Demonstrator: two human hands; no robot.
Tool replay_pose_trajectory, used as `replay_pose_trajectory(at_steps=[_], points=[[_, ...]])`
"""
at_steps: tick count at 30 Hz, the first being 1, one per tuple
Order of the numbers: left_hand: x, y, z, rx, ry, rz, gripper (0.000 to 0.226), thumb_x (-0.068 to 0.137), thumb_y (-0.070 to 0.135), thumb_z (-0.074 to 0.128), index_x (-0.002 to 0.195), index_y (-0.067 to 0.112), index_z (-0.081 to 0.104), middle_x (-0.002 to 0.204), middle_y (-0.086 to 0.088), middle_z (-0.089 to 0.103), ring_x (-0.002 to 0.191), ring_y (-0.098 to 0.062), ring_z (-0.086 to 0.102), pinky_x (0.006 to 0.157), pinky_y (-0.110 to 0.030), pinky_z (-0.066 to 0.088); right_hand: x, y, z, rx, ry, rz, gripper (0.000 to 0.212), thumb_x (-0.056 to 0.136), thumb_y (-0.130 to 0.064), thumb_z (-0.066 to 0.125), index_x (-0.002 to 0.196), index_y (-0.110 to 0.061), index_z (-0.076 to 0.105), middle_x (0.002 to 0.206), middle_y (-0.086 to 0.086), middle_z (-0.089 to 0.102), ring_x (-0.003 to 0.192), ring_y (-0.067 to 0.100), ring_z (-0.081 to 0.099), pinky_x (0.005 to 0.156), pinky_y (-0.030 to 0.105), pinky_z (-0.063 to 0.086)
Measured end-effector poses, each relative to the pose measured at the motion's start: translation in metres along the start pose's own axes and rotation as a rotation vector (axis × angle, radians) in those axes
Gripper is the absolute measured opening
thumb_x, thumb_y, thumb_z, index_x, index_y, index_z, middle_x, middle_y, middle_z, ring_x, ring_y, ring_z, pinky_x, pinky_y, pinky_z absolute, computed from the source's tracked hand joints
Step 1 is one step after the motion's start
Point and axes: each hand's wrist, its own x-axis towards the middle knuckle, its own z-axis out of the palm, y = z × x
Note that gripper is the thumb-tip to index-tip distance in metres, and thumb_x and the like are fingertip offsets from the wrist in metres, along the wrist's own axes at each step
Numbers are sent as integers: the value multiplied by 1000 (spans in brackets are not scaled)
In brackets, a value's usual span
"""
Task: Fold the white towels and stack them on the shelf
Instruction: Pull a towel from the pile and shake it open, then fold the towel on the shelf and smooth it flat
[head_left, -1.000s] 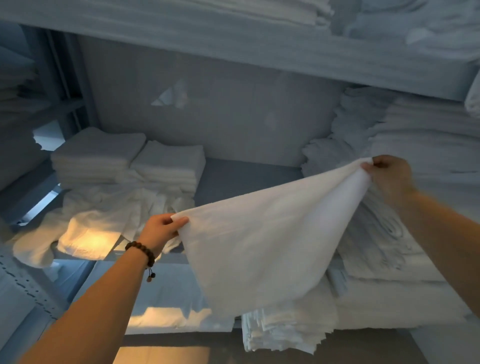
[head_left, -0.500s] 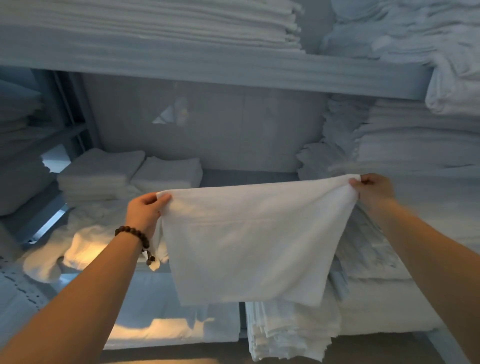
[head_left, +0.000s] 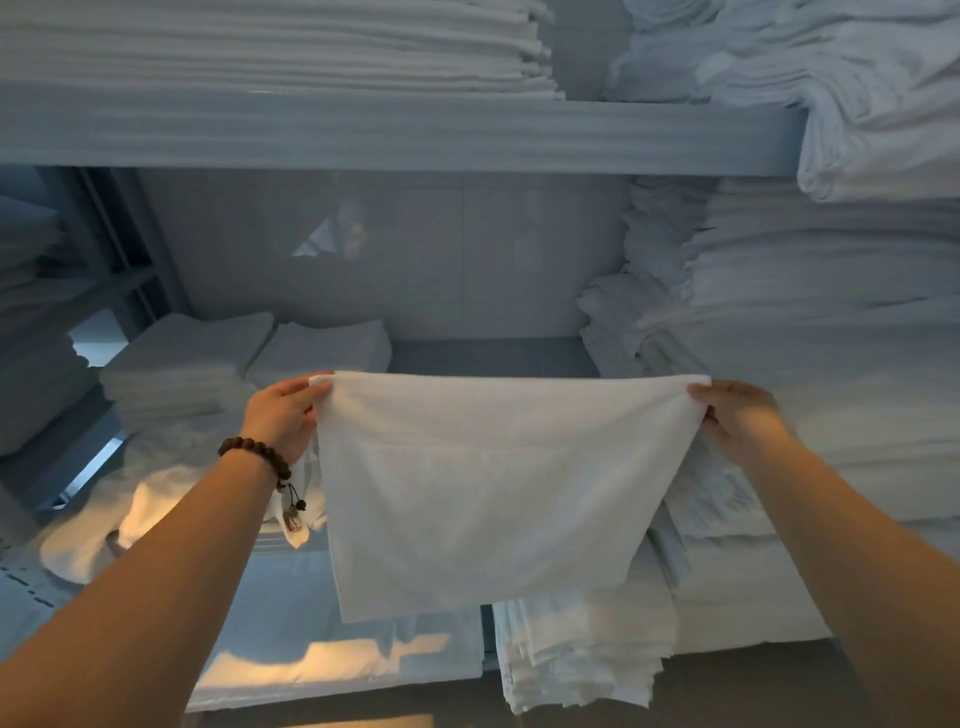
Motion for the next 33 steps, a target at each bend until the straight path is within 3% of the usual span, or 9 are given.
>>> replay_pose_trajectory(at_steps=[3,6,8,11,14,18,21,25,33], points=[[3,-20,0,-31,62,-58,15,87,6,62,100,12,67,102,-6,65,88,-15,64,80,-29,53,1,14,-3,11,39,65,21,85,-1,62,105,3,60,122,31,57,106,43,58,102,56,40],[8,-32,-7,10,95,-65,26,86,7,65,112,12,63,108,-5,61,93,-18,62,80,-29,52,5,18,-14,13,29,50,16,81,-1,66,91,-10,58,104,24,61,81,30,61,86,51,53],[10,-39,-7,106,135,-83,31,86,7,65,117,7,61,106,-3,61,87,-13,61,74,-23,52,8,22,-19,-1,3,54,16,82,0,65,92,-10,59,103,22,61,85,30,61,74,42,54],[12,-50,0,175,240,-170,24,85,5,65,109,1,62,103,-9,59,93,-23,58,88,-36,50,6,32,-18,-138,-23,134,13,86,-5,62,100,-5,62,119,24,61,92,27,59,93,48,51],[3,-58,14,190,265,-265,9,83,6,67,84,0,60,86,-11,63,78,-26,60,76,-37,53,-13,38,-4,-82,53,231,18,87,-4,61,104,-1,58,113,23,61,95,32,62,88,46,52],[-20,-66,47,145,207,-237,9,78,9,73,78,5,66,83,-15,69,75,-27,66,70,-36,57,-56,35,30,168,21,259,15,83,7,59,98,5,58,95,20,60,69,26,59,62,39,51],[-45,-63,78,150,109,-162,9,78,13,75,76,8,68,80,-16,69,75,-28,65,79,-40,57,-90,31,53,168,-82,224,12,82,6,63,93,3,60,86,18,64,68,25,63,65,36,54],[-75,-55,114,116,38,-97,10,76,11,77,73,10,67,73,-8,68,69,-22,64,70,-32,57,-124,30,80,128,-174,134,16,80,-1,68,96,-2,66,95,19,70,88,33,68,83,44,57],[-117,-52,142,310,-75,51,11,73,19,77,78,12,70,78,-7,72,78,-23,70,77,-43,58,-165,34,110,-12,-240,-32,14,70,-19,81,81,-20,73,80,-1,73,77,16,70,73,32,57]])
